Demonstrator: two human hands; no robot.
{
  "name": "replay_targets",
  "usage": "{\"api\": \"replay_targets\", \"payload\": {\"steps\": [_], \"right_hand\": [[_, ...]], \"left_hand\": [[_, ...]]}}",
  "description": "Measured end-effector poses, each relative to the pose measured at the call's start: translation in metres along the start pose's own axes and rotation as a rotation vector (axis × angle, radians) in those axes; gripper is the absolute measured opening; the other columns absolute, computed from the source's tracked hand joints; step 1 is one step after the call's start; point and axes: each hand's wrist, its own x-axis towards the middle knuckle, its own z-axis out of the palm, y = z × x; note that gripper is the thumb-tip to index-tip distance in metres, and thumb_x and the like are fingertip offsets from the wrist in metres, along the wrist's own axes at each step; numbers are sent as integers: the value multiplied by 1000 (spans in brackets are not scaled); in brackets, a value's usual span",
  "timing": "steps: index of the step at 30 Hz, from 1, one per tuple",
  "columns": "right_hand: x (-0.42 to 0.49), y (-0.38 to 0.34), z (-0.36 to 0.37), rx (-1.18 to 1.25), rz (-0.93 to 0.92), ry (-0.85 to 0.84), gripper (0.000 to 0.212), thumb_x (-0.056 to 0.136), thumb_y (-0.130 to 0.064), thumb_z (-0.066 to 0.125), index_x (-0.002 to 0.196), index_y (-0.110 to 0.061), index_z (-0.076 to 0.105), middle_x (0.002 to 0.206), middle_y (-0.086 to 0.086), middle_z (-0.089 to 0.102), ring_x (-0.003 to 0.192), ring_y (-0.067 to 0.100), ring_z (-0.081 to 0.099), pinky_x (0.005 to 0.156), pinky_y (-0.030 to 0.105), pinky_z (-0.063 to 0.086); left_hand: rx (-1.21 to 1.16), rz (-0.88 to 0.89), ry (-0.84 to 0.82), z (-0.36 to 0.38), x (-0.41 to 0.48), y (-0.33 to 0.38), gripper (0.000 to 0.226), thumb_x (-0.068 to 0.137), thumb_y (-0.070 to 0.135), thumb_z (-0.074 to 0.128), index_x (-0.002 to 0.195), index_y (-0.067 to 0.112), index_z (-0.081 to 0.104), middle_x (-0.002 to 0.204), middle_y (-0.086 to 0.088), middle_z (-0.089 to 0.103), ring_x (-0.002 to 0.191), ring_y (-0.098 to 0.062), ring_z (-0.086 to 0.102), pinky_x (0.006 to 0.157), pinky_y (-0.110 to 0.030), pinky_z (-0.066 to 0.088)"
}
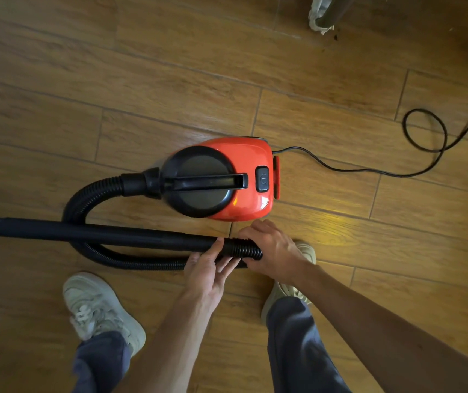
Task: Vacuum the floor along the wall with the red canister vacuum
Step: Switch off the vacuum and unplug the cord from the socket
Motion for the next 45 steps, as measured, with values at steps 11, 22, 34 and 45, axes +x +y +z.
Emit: {"api": "replay_targets", "payload": {"steps": [11, 22, 34, 45], "right_hand": [[-27, -32, 15, 135, 79, 39, 43, 76, -19, 79, 113, -13, 59, 109, 1, 59, 105, 22, 54, 85, 40, 50], [-38, -87, -39, 933, 357, 650, 36, 79, -23, 76, 112, -13, 63, 92, 2, 72, 82, 8, 68, 75, 19, 55], [-80, -114, -26, 1063, 654, 1376, 27, 83, -19, 81, 104, -14, 65, 86, 3, 68, 73, 15, 65, 70, 38, 60], [-188, -85, -5, 1221, 838, 1542, 17, 84, -30, 77, 90, -23, 63, 102, 15, 69, 94, 28, 73, 74, 50, 64]], "left_hand": [[352, 351, 6, -11, -38, 7, 37, 84, -2, 70, 118, 0, 56, 104, -14, 70, 102, -27, 70, 80, -44, 60], [1252, 773, -186, -11, -72, 12, 24, 79, 22, 81, 94, 22, 62, 78, 3, 72, 67, -8, 69, 69, -35, 59], [1919, 1008, -535, -9, -109, 7, 25, 77, 30, 74, 88, 29, 51, 77, 7, 64, 81, -21, 66, 59, -31, 44], [2242, 1218, -741, -12, -132, -66, 31, 82, 25, 73, 109, 28, 57, 99, 2, 65, 92, -22, 66, 72, -38, 54]]}}
